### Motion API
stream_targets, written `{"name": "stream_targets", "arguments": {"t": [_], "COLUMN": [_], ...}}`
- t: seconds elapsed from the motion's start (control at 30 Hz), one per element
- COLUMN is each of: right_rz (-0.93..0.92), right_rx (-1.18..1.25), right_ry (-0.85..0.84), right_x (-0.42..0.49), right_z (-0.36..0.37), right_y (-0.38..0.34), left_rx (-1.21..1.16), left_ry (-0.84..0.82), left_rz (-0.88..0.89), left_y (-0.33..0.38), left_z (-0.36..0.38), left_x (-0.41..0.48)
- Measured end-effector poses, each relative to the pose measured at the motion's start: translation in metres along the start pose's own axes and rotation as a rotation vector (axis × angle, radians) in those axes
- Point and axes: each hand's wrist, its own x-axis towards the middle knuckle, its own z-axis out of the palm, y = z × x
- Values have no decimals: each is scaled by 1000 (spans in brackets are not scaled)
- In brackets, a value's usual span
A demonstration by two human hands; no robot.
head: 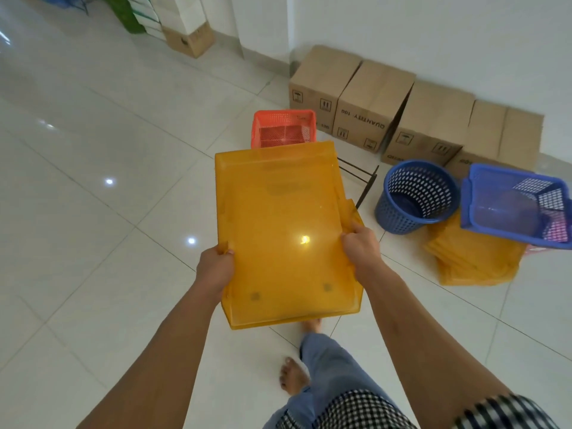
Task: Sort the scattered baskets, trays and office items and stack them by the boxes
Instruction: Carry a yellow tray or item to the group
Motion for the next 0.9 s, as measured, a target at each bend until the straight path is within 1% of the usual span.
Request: {"name": "stream_targets", "arguments": {"t": [0.13, 0.33, 0.47, 0.63, 0.73, 0.9], "right_rz": [18, 55, 59, 22, 3, 30], "right_rx": [-3, -28, -73, -209, -325, -468], "right_ry": [12, 4, -36, -107, -191, -284], "right_x": [33, 98, 134, 164, 181, 217], "right_z": [11, 43, 65, 98, 122, 168], "right_y": [-12, -28, -34, -31, -23, 0], "left_rx": [-7, 23, 17, -37, -52, -13], "left_ry": [-41, -41, -35, -9, -23, -36], "left_rz": [-29, -80, -148, -270, -340, -374], "left_y": [16, 39, 41, 18, -5, -44], "left_z": [8, 17, 27, 38, 40, 45], "left_x": [34, 103, 147, 188, 213, 261]}}
